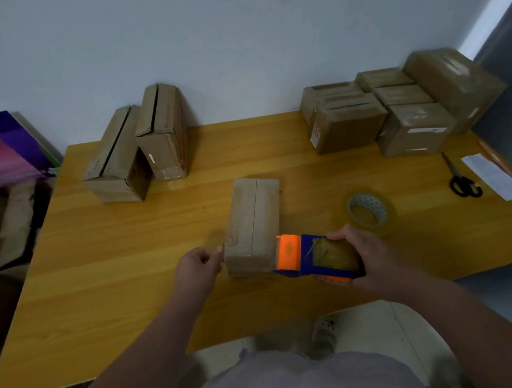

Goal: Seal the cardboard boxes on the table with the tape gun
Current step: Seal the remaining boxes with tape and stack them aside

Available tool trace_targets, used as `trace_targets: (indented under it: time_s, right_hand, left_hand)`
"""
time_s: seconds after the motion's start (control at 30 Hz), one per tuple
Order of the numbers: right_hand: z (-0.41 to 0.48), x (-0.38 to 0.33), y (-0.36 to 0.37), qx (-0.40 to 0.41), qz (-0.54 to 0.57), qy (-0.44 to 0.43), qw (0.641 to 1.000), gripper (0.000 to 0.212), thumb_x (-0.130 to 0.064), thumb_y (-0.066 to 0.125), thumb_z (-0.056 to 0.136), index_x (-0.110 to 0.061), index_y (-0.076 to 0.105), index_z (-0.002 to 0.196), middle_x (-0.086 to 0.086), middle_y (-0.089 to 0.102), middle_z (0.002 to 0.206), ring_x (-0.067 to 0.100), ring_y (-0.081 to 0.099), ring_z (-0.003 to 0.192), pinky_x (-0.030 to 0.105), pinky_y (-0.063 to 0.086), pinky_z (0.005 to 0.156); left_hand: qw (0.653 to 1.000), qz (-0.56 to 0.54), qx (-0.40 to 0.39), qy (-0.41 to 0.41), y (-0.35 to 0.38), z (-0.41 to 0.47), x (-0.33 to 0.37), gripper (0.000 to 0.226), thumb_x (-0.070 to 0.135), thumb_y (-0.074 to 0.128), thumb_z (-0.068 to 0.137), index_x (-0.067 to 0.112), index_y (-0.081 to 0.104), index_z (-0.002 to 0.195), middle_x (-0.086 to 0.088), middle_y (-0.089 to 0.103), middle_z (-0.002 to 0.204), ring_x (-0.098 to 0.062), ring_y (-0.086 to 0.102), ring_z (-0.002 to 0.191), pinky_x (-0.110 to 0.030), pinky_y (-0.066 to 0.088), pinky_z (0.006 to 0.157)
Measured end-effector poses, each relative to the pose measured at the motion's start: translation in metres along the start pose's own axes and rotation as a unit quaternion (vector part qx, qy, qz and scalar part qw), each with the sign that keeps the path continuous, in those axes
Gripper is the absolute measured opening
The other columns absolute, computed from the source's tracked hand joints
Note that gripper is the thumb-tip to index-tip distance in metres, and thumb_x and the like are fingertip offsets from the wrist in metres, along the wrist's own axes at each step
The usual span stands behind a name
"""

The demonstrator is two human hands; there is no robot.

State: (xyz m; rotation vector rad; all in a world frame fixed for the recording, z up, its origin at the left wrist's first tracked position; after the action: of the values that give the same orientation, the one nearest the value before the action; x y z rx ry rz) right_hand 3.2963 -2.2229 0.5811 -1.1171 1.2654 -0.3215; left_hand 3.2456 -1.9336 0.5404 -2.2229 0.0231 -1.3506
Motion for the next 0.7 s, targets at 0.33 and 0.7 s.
trace_targets:
  time_s: [0.33, 0.7]
  right_hand:
    - [-0.003, 0.007, 0.007, 0.008, -0.004, 0.012, 1.0, 0.071, -0.037, 0.086, 0.067, -0.046, 0.035, 0.115, -0.013, 0.042, 0.117, 0.016, 0.044, 0.114, 0.035, 0.044, 0.091]
    - [-0.009, 0.007, 0.011, 0.022, 0.018, 0.027, 0.999, 0.072, -0.042, 0.085, 0.065, -0.053, 0.033, 0.113, -0.01, 0.046, 0.118, 0.016, 0.048, 0.112, 0.041, 0.051, 0.086]
  left_hand:
    - [0.998, 0.008, -0.043, -0.049, 0.007, 0.004, -0.022, 0.026, 0.031, 0.056, 0.095, 0.005, 0.051, 0.093, -0.009, 0.055, 0.083, -0.024, 0.049, 0.067, -0.039, 0.046, 0.067]
    - [0.992, -0.097, -0.022, 0.081, 0.013, -0.036, 0.019, 0.042, 0.01, 0.045, 0.098, 0.017, 0.047, 0.139, 0.015, 0.051, 0.123, 0.004, 0.046, 0.106, -0.007, 0.036, 0.081]
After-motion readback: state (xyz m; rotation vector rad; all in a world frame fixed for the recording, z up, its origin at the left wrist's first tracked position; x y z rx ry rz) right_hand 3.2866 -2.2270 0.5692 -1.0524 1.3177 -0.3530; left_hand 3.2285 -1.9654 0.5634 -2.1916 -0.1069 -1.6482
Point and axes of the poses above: each hand's wrist, its own z-axis towards the middle knuckle, its own y-axis out of the palm, x = y × z, the point moved 7 cm from there along z, towards the middle knuckle
